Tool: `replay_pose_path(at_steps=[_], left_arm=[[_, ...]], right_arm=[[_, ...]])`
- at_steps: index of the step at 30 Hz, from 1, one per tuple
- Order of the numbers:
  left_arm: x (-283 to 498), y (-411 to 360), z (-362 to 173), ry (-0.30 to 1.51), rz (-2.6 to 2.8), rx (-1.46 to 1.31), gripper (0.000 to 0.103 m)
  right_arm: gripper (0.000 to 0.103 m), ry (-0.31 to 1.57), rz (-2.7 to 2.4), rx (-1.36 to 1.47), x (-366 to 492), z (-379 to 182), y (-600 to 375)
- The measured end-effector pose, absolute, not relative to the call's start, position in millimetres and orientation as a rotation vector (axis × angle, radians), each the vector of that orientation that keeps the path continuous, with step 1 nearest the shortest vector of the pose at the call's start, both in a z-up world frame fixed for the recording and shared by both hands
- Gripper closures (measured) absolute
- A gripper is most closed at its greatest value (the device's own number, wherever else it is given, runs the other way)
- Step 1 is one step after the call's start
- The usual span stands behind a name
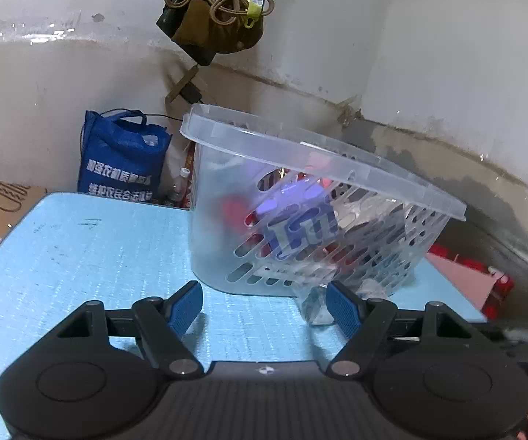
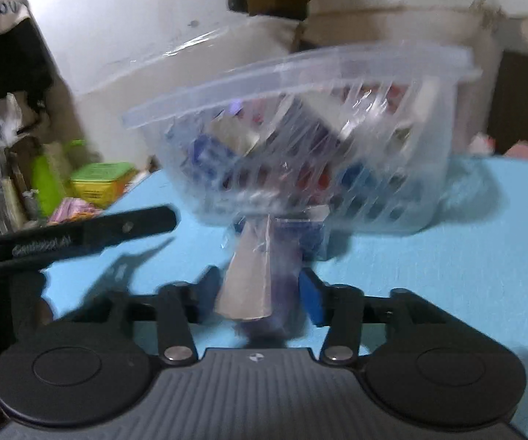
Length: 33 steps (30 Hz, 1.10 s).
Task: Organize objects
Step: 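Grasp a clear bag with dark card with the left tool while the right tool grasps a clear wedge packet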
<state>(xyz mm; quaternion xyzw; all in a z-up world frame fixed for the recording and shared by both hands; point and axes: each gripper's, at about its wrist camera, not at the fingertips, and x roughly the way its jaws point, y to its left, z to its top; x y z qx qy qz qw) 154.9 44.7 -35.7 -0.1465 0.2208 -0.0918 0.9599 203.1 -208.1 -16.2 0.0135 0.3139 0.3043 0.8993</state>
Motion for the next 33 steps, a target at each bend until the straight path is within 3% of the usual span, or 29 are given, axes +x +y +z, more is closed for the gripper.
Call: replay_pose_path(at_steps=[8,19,21,25,26,33], left_arm=[[174,1,-38,0.546,-0.236,-0.23,0.025],[198,-60,-36,0.582,-0.261,-0.073,0.026],[201,-61,-36,0.592,-0.264,-0.071,0.044],[195,-62,-35,0.582,-0.291,-0.063,0.054],[190,-63,-34,0.568,-0.298,-0.052,0.061],[150,-38,-28,0.486,-0.279,-0.026,0.063]], right_arm=[[0.067,0.522,0.494,0.132,192,-11,-262],[0.067,0.49,0.449,0.174,185,-14,-283],[0.067,0.485,0.443,0.175,182,-14,-284],[0.067,0.475,0.441,0.166,184,-13,-282],[0.067,0.475,0.441,0.164,184,-13,-281],[0.067,0.47,0.44,0.152,183,-12,-281]])
